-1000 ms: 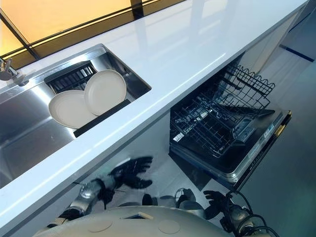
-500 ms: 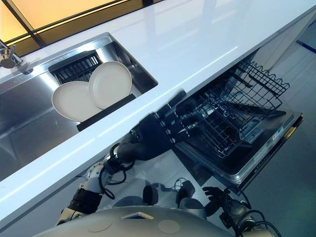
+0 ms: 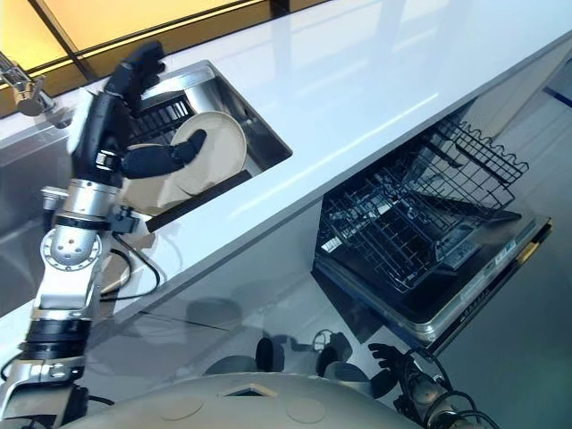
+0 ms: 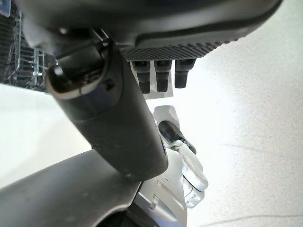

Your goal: Pick up plates and place into dishwasher.

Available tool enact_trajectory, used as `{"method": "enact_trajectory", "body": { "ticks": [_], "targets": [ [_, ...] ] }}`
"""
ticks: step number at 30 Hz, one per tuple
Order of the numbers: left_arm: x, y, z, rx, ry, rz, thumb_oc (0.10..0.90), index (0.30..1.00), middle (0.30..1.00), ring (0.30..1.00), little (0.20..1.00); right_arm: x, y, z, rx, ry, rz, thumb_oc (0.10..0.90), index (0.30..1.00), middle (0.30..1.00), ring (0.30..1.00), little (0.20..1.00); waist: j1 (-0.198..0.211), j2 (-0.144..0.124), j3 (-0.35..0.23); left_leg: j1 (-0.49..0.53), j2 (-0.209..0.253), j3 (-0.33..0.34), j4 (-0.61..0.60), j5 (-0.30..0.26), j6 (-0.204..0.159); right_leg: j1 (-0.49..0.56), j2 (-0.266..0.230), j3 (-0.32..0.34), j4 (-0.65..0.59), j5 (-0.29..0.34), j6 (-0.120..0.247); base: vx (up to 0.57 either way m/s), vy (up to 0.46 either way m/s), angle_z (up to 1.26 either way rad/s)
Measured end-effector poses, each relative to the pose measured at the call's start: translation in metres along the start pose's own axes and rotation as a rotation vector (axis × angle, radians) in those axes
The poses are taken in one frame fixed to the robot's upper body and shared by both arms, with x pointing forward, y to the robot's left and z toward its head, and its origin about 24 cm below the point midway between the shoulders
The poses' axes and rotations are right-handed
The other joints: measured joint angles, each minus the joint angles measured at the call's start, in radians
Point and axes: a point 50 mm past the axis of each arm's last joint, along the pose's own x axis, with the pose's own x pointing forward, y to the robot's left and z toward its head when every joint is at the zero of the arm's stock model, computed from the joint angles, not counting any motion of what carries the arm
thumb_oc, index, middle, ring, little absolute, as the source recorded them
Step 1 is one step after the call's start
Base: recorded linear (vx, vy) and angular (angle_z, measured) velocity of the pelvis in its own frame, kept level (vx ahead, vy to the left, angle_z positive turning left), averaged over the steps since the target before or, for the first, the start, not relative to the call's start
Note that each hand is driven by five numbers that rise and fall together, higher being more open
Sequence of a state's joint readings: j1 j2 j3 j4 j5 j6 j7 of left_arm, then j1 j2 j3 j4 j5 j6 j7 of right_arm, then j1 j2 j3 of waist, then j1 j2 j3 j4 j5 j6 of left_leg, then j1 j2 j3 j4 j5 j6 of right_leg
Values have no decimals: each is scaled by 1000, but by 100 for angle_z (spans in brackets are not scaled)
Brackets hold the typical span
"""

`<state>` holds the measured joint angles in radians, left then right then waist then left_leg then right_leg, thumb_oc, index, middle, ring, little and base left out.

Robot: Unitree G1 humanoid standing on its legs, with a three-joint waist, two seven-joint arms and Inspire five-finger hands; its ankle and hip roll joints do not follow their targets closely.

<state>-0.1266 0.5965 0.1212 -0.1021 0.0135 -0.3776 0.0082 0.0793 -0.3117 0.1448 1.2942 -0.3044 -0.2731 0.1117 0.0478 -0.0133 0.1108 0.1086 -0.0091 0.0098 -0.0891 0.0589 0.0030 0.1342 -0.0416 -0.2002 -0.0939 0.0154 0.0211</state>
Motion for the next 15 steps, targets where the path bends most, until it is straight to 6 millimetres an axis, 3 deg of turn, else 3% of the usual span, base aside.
{"method": "enact_trajectory", "body": {
  "ticks": [6,12,15],
  "targets": [
    [37,13,22,289,-113,-102,800,900,900,900,900,0,2,0,-22,9,12,800,900,900,900,900,-36,6,-43,6,4,25,-5,-2,0,-4,1,28,2,1,0,67,57,-12],
    [63,9,38,374,-164,-215,800,900,900,900,900,-1,-5,-2,-30,21,-1,800,900,900,900,900,-87,35,-71,24,11,58,-6,-8,-4,-2,5,55,1,4,-4,77,51,-17],
    [71,3,33,417,-129,-318,800,900,900,900,900,-2,-10,-6,-36,39,-9,800,900,900,900,900,-110,58,-85,27,11,67,-6,-10,-2,-3,5,63,-2,5,-5,88,44,-9]
  ]
}}
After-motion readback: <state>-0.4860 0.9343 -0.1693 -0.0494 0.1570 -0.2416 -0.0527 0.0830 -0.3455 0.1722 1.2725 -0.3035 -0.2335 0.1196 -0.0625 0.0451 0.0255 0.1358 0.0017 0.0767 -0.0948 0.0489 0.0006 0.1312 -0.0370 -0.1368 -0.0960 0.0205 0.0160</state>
